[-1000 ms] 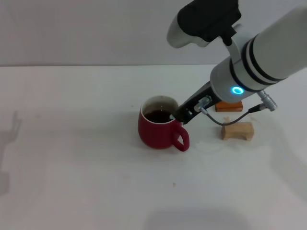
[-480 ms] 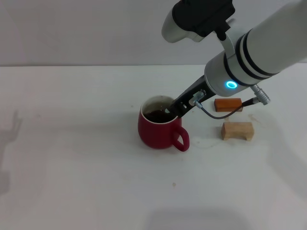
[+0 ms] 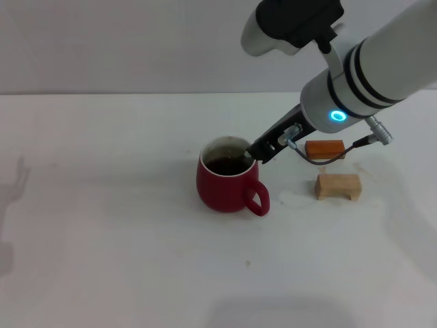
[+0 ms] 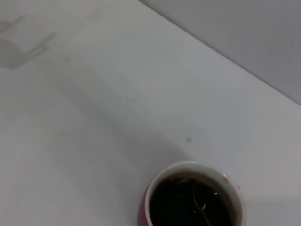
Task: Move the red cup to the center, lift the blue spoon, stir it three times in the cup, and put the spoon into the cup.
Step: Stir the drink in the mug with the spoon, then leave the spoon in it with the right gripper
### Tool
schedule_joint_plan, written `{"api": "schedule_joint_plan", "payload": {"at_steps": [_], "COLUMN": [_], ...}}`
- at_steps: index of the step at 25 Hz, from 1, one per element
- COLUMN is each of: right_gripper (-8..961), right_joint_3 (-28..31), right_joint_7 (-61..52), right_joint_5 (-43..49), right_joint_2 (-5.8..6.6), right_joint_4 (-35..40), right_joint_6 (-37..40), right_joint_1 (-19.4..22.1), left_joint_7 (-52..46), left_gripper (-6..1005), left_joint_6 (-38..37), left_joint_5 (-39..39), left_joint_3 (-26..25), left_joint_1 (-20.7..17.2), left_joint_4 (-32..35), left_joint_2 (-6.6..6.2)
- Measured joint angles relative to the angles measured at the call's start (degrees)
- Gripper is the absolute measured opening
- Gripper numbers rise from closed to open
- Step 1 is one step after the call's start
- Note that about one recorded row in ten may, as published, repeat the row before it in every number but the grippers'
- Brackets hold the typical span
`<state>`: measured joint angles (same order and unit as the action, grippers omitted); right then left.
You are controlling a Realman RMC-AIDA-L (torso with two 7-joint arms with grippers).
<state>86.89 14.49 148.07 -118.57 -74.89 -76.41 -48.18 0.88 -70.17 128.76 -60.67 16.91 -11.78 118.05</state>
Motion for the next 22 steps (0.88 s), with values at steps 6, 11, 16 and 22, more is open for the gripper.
{"api": "schedule_joint_plan", "payload": {"at_steps": [6,11,16,22], "right_gripper": [124,123,123,124], "right_joint_3": [-0.21,-0.82,-1.79,-2.42], "right_joint_7": [0.02,0.02,0.02,0.03], "right_joint_5": [-0.17,-0.63,-2.89,-3.12], "right_joint_2": [0.01,-0.18,-0.25,-0.25], "right_joint_4": [-0.68,-1.65,-1.8,-1.23], "right_joint_6": [-1.38,-1.58,-1.38,-0.35], "right_joint_1": [0.53,0.62,0.25,-0.61], "left_joint_7": [0.0,0.0,0.0,0.0], "left_gripper": [851,851,851,851], "left_joint_6": [0.04,0.04,0.04,-0.05], "left_joint_5": [0.0,0.04,0.14,0.27], "left_joint_3": [0.02,0.03,0.03,0.03], "left_joint_1": [0.18,0.32,0.19,0.17], "left_joint_4": [0.0,0.0,-0.16,-0.28], "left_joint_2": [0.08,0.15,0.25,0.2]}}
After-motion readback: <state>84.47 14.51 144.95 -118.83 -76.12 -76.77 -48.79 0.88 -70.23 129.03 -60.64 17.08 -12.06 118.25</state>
